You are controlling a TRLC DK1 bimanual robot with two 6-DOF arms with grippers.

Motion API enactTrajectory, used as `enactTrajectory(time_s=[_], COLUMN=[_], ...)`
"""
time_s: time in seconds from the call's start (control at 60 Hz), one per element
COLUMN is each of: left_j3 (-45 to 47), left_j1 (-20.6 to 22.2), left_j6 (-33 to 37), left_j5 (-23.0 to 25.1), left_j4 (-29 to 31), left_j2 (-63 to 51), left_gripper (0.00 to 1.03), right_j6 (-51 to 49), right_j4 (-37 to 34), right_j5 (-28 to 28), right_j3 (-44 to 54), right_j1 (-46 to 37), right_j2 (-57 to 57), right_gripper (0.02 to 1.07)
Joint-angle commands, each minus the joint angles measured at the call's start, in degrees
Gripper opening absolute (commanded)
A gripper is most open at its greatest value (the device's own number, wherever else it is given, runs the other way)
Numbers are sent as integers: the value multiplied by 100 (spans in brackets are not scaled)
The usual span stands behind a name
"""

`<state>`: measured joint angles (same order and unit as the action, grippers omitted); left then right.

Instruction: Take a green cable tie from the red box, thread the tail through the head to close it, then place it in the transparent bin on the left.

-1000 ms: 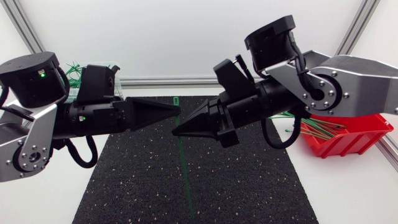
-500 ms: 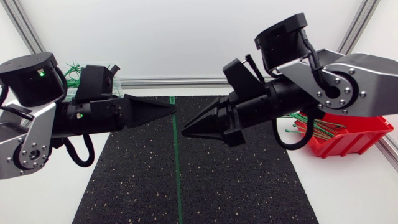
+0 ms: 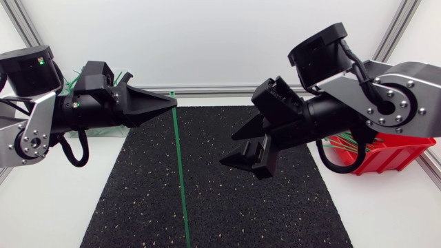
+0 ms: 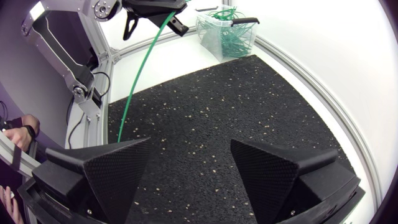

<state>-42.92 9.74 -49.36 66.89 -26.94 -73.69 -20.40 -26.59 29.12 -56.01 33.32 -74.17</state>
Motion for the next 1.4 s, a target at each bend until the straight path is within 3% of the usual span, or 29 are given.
enactTrajectory(time_s=[0.0,0.067,0.167,0.367,0.55,0.733,1.1,1.383], left_j3=[-217,-279,-279,-340,-551,-604,-630,-657], left_j1=[-77,-86,-148,-297,-376,-420,-341,-315], left_j6=[-152,-152,-135,-135,-144,-135,-135,-82], left_j5=[87,87,184,245,245,236,236,228], left_j4=[57,207,215,409,980,1173,1384,1437], left_j2=[-128,-233,-383,-611,-708,-752,-743,-814], left_gripper=[4,4,4,4,4,4,4,4], right_j6=[-473,-930,-1097,-1405,-1379,-1458,-3778,-4666], right_j4=[31,5,-66,-259,-408,-259,2369,3081], right_j5=[-451,-1128,-1392,-3264,-3290,-3598,-5373,-6024], right_j3=[196,266,310,512,565,670,2050,2024], right_j1=[175,368,474,1300,1590,1678,2539,3022], right_j2=[96,166,184,360,535,491,535,447], right_gripper=[101,101,101,102,102,102,102,102])
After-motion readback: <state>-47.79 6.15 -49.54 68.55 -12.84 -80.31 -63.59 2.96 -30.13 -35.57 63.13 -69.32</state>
